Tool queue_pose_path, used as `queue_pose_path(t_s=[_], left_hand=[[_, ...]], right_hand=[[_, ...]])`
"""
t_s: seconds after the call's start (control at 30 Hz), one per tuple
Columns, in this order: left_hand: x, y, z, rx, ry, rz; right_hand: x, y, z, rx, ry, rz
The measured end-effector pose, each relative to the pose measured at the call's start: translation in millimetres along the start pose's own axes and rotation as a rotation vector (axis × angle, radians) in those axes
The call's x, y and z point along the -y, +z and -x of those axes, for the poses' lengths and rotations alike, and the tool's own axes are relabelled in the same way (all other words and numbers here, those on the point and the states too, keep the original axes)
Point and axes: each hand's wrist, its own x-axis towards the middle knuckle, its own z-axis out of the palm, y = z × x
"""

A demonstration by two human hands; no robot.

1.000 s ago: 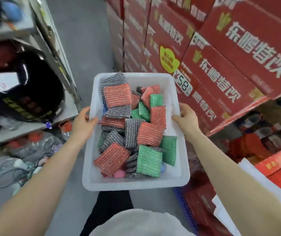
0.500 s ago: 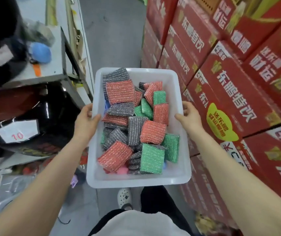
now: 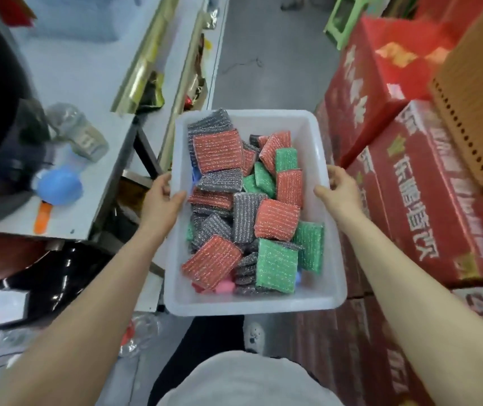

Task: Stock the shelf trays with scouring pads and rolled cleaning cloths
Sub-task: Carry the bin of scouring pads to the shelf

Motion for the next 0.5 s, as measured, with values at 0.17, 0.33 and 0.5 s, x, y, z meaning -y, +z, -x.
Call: queue_pose_path(t_s=[0.17,0.33,0.5], left_hand=[[-34,33,-100,-0.088,-0.052,0.077],[-81,56,-223,-0.103,-0.035,0.115],[-134,66,-356,-0.133,-0.024,0.122]], right_hand=[[39,16,-131,-0.001,-0.038,0.029],[87,39,-268,-0.007,-0.049,0.018],[151,55,-403,-0.024,-0.074,0.009]])
